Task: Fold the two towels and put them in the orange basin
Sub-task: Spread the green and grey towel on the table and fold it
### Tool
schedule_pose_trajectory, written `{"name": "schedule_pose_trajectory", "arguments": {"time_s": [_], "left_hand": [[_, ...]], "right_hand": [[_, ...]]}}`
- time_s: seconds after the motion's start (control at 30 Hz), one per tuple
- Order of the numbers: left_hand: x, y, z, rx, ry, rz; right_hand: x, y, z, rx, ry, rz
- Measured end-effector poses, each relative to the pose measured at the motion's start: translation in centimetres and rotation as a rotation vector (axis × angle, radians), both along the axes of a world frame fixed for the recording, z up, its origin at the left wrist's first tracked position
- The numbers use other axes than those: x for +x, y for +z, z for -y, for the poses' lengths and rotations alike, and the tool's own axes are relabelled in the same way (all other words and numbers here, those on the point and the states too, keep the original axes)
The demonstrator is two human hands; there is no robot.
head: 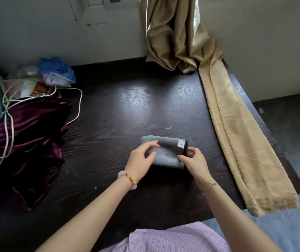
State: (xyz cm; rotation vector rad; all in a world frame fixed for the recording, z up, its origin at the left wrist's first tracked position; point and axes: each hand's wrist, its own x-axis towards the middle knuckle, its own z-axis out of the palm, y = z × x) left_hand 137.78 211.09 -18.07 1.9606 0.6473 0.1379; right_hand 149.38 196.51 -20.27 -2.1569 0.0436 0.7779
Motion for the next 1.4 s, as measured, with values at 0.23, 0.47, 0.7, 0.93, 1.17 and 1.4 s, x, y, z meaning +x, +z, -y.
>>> {"name": "schedule_pose_trajectory", "arguments": {"time_s": [0.23, 0.47, 0.7, 0.93, 1.17, 1.4], "left_hand": [[0.6, -1.3, -1.7, -0.481, 0.388, -0.265], [0.2, -0.4, -1.6, -0.792, 0.302, -0.355], [-0.9, 0.5, -1.2, -0.920, 0.283, -0.232], [-2.7, 1.9, -1.6, -1.094, 0.185, -0.102], [-3.5, 2.9, -1.8, -1.139, 0.102, -0.027], [-2.0, 3.3, -0.9, -1.114, -0.072, -0.074]], "right_hand": [[0.9, -0.3, 0.0, 0.064, -0.023, -0.088], [0.8, 0.4, 0.6, 0.193, -0.030, -0.130], [0.0, 1.2, 1.3, 0.288, -0.031, -0.263], [-1.5, 2.0, 2.0, 0.455, 0.011, -0.420], [-2.7, 4.1, 2.6, 0.643, 0.008, -0.511], [-3.8, 5.3, 4.1, 0.664, -0.166, -0.382]]}}
